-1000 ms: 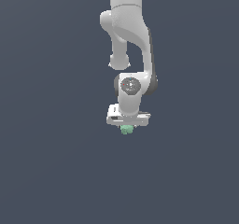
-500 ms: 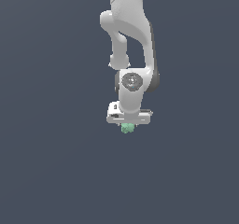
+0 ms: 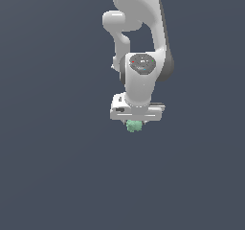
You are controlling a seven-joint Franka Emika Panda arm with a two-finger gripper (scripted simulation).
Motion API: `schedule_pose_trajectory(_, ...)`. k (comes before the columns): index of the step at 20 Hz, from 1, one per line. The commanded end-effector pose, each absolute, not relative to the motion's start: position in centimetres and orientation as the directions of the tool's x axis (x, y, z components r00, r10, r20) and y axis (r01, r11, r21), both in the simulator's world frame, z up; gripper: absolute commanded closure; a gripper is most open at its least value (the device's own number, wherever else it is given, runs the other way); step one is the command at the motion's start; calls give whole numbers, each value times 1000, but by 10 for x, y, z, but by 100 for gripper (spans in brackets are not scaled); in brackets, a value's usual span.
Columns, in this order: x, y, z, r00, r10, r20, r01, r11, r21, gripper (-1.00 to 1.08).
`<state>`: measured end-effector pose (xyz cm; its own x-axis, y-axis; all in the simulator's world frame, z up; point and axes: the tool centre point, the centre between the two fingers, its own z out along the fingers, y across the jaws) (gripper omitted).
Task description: Pick up the object and move it to a goal position.
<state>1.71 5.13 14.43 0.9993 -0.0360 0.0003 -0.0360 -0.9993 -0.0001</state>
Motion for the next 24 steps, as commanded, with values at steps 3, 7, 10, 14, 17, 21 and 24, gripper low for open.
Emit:
schedule_pose_trajectory(3, 27, 57, 193, 999, -36, 1, -36, -999, 0, 108)
schedule_pose_trajectory(7, 36, 63, 235, 999, -36, 1, -36, -999, 0, 108)
schedule_pose_trajectory(10, 42, 67, 266, 999, -36, 1, -36, -999, 0, 108)
schedule_pose_trajectory(14, 51, 72, 304, 999, -36, 1, -36, -999, 0, 108)
schedule_pose_trajectory(17, 58, 75, 329, 999, -36, 0, -36, -999, 0, 108)
schedule_pose_trajectory(21, 65, 79, 355, 999, -36, 0, -36, -999, 0, 108)
schedule_pose_trajectory(24, 69, 81, 369, 999, -36, 0, -36, -999, 0, 108)
